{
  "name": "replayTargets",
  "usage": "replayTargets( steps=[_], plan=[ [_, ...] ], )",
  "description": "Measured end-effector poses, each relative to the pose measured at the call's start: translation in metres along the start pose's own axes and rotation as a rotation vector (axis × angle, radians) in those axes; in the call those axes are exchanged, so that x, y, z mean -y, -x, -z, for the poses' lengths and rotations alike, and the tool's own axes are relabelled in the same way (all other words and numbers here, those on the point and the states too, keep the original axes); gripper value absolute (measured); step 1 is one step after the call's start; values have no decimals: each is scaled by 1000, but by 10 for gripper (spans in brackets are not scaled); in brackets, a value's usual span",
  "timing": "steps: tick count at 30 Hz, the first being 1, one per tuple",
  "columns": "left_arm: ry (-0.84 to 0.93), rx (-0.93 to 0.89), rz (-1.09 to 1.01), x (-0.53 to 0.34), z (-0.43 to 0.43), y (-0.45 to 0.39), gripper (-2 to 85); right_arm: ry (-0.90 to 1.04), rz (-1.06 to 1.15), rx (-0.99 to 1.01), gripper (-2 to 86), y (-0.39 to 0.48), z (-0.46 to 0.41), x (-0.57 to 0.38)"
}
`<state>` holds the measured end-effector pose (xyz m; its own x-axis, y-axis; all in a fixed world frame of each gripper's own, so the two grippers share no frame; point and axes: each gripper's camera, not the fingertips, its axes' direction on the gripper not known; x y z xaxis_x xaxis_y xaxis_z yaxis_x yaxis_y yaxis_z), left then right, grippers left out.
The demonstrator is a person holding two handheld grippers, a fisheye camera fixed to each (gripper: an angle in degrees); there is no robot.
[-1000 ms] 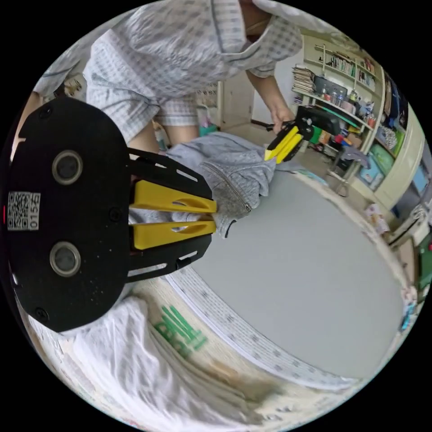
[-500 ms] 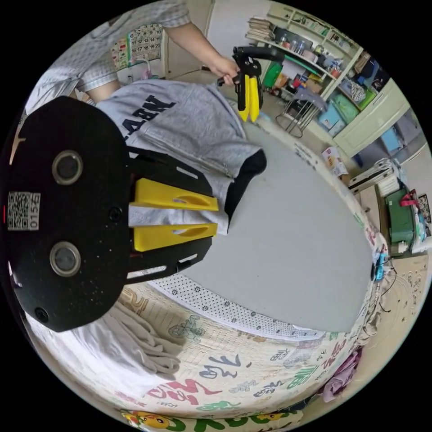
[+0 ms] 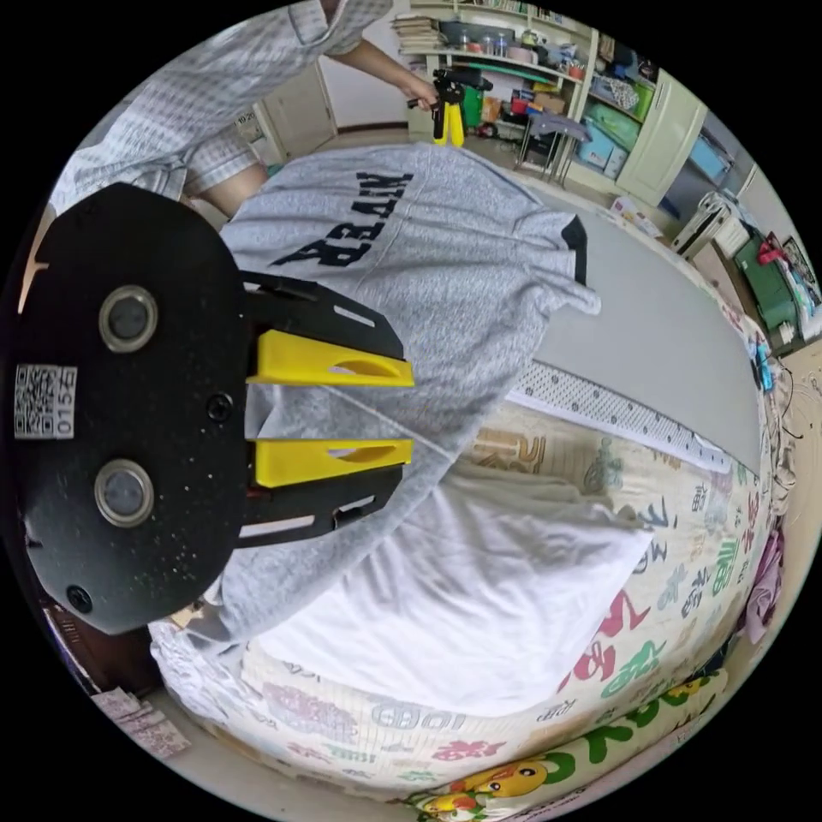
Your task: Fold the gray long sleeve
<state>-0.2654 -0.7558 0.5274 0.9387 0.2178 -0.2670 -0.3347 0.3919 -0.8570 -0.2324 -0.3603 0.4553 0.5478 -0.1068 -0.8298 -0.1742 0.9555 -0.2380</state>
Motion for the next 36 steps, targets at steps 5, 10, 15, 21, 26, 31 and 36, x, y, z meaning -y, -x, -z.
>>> replayTargets(
  steps=[5,10,15,21,26,31,36],
  plan=[
    [-64,-20,17,19,15,31,16,5,-35,-13,136,-36,-7,18],
    [-144,62,192,40,27,91,0,110,33,-137,114,-59,-44,46],
    [-26,94,168,63,-16,92,-3,163,109,-181,96,-59,-60,67],
    [-4,142,181,69,-46,91,-1,234,168,-137,107,-65,-85,85],
    [-11,124,249,61,-56,106,14,265,236,-331,94,-52,-129,101],
    [-210,159,370,-6,-24,103,48,119,4,-280,80,-90,-102,103],
    [-270,-8,449,-124,-38,76,79,-103,-64,-91,80,-81,-57,48]
  ],
)
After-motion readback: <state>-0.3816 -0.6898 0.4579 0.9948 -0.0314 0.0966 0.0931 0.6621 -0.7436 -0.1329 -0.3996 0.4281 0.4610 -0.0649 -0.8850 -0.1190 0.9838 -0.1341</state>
